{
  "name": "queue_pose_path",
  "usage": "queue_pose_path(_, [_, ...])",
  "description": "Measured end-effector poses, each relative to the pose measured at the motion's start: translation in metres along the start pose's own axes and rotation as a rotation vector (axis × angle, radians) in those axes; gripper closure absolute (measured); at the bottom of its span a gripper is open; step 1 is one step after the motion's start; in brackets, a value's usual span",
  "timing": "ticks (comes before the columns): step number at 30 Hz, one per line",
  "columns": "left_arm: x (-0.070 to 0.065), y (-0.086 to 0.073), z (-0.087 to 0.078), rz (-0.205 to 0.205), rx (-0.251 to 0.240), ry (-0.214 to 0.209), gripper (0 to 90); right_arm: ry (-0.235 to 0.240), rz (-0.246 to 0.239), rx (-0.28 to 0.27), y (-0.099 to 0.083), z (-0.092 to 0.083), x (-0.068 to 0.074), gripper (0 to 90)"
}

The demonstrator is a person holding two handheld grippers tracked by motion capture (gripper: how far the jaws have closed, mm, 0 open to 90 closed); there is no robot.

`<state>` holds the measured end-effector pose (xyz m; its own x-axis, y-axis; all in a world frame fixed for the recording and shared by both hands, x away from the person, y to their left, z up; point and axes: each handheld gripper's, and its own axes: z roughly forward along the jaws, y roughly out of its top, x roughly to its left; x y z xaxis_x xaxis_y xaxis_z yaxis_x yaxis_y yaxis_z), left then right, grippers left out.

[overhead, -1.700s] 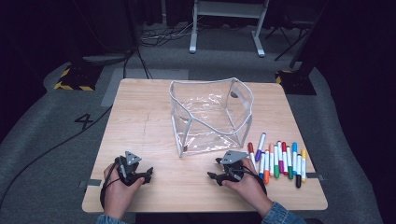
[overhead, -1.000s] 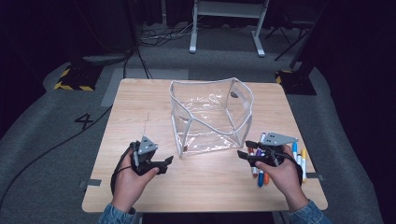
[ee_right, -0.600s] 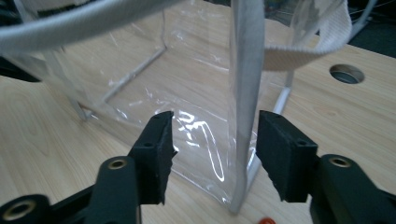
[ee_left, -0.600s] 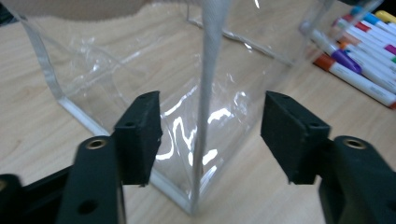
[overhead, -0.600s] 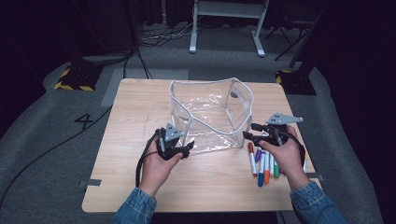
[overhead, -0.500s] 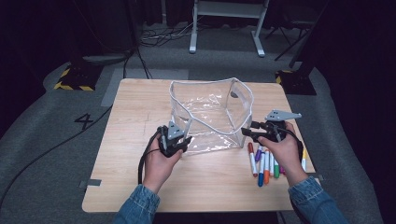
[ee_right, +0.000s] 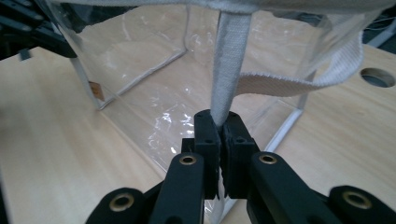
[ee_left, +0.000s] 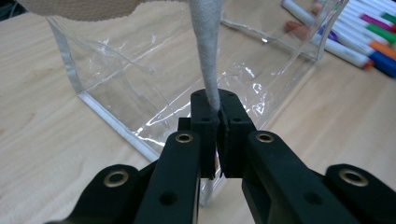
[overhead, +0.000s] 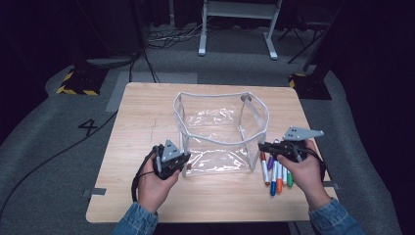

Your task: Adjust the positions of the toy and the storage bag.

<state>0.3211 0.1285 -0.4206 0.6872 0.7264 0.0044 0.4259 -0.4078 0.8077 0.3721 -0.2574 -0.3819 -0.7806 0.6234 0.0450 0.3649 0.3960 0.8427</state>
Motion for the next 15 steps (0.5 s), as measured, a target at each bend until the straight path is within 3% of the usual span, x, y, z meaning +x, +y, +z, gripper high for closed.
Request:
queue_pose_path(10, [-0.039,-0.020,-0.033,0.068,0.027,-0.047,86.4,0.072,-0.026,0.005,-0.034,-0.038,0.044,86.7])
queue_pose_path(14, [-0.055,-0.026,-0.044,0.084,0.026,-0.080,86.2,0.076,-0.008,-0.041,-0.046,-0.053,0.056,86.7])
queue_pose_path(15, [-0.060,-0.028,-0.046,0.089,0.029,-0.080,86.2,0.070,-0.016,-0.031,-0.048,-0.056,0.060,86.7])
